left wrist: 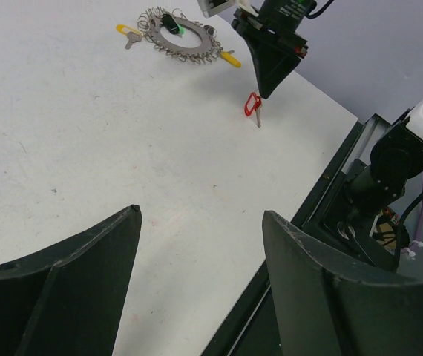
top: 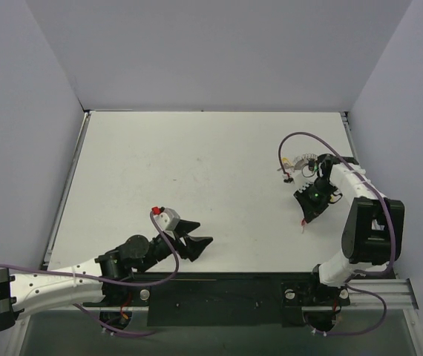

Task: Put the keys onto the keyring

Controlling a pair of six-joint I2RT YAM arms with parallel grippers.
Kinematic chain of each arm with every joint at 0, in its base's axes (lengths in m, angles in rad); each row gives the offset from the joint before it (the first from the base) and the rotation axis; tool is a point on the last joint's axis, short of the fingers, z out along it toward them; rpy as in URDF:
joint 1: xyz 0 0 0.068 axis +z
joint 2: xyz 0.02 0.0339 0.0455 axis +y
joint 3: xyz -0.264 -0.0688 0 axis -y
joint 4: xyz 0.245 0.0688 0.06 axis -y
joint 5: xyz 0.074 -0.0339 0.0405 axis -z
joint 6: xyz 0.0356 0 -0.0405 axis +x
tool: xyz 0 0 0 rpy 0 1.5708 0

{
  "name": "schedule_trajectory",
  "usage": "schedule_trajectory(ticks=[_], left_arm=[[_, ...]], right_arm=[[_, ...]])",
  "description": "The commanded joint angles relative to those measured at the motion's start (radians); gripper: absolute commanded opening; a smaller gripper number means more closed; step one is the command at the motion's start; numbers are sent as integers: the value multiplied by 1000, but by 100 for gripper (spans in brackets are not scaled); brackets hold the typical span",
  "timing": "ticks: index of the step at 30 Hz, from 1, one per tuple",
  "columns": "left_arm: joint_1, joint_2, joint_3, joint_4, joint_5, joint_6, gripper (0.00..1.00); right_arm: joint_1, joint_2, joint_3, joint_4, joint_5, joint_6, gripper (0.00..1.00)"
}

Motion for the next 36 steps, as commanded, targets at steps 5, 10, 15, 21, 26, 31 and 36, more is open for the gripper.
schedule_trajectory(ticks=[5, 10, 15, 21, 26, 31, 36], left_arm=[[12, -33, 6, 20, -22, 0, 76], [14, -45, 11, -11, -31, 1, 77], [17, -57, 5, -12, -35, -8, 77], [18, -53, 12, -21, -28, -8, 77], [18, -53, 14, -26, -25, -16, 77], [18, -57, 12, -28, -24, -25, 77], [20, -71, 16, -40, -22, -29, 77]], right_arm=[[112, 177, 151, 16, 76, 116, 0], [167, 250, 212, 19, 93, 154, 0], [185, 302, 240, 21, 125, 179, 0], [196, 322, 248, 38, 144, 198, 0], [205, 328, 246, 49, 150, 211, 0], [204, 331, 243, 52, 139, 212, 1], [204, 332, 246, 50, 130, 218, 2]])
